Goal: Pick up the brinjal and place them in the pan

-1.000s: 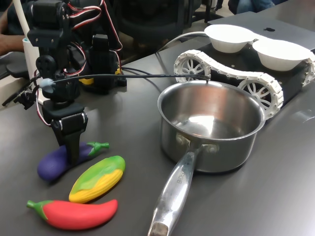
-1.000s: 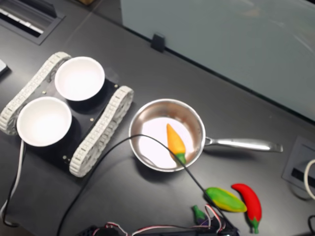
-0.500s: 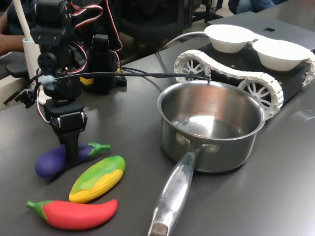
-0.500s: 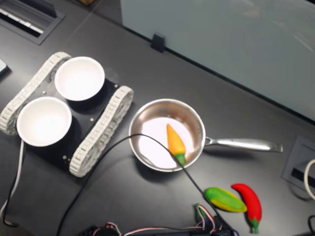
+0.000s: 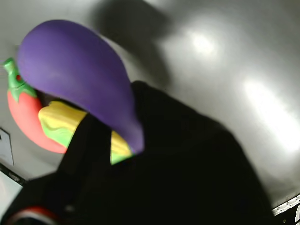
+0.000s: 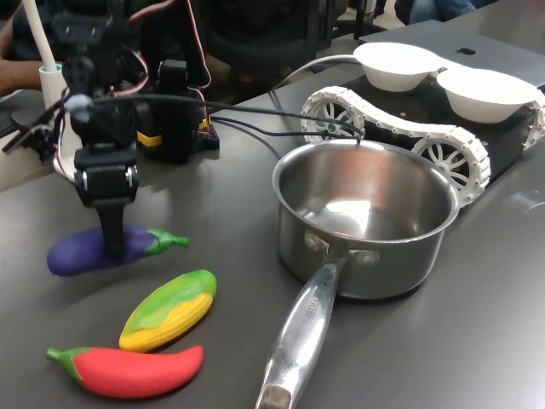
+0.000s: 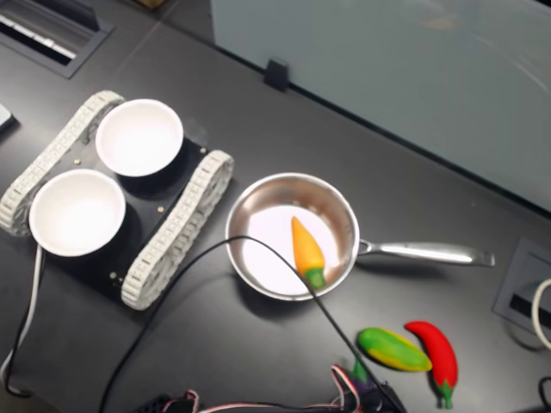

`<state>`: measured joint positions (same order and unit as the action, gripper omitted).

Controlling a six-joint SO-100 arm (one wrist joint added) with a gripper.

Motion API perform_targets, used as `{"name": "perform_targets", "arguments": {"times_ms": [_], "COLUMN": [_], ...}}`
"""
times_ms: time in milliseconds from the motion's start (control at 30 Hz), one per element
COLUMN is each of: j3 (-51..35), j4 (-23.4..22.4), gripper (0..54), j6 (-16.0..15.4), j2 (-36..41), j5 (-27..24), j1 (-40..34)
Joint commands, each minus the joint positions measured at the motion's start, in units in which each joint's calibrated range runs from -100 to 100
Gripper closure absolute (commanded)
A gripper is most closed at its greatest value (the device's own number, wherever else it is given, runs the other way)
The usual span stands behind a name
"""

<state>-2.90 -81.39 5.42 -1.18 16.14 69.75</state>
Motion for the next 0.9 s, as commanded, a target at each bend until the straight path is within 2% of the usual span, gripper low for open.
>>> {"name": "perform_targets", "arguments": {"times_ms": [0,467,867], "j3": [-3.2,-2.1,-3.6], "j4": [0.1,0.0,0.7], "gripper": [53.3,53.3,53.3], "j6": [-1.0,-1.2,-1.3], "j2": [8.7,21.7,29.0], "j5": [-3.4,-12.4,-18.8], "j1": [-1.4,-7.6,-16.7]}}
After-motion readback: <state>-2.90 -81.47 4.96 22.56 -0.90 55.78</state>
